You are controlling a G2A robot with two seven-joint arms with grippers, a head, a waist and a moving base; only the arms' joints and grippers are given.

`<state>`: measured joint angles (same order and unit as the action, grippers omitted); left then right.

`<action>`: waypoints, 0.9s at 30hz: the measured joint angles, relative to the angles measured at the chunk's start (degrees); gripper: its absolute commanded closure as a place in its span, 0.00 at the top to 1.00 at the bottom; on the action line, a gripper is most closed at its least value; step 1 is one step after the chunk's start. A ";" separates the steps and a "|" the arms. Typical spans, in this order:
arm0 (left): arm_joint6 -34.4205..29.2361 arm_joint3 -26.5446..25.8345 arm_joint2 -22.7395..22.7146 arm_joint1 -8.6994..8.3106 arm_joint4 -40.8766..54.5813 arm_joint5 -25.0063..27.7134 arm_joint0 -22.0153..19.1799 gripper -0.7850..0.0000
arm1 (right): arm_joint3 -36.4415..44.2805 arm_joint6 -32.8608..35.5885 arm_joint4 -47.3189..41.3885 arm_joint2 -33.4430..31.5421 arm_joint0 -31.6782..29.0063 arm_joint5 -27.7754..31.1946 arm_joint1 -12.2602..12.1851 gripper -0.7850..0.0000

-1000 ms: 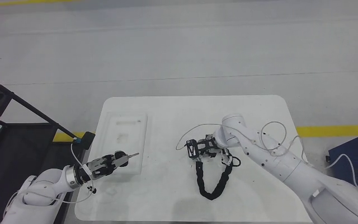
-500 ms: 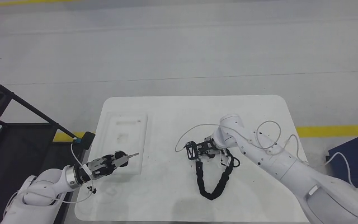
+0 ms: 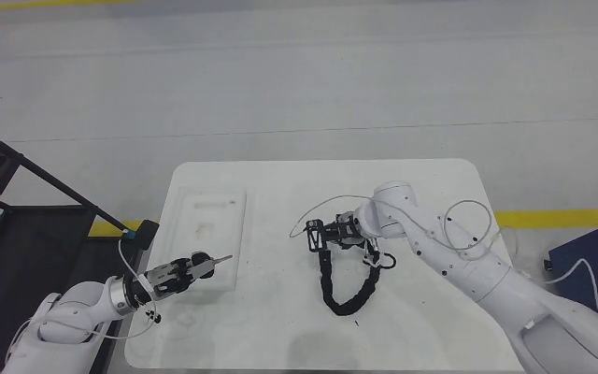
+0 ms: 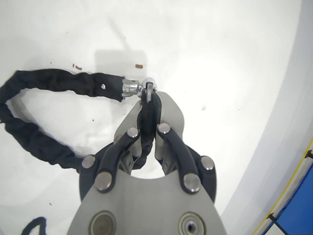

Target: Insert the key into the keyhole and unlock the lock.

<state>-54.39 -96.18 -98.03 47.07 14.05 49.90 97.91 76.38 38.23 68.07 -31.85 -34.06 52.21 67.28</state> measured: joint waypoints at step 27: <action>0.00 0.00 0.00 0.00 0.00 0.00 0.00 0.00 | 2.70 -50.10 -36.15 -6.54 -21.53 5.79 -6.90 0.00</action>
<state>-54.39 -96.18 -98.03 47.07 14.05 49.90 97.91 79.08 -11.87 31.91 -38.39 -55.59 58.00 60.37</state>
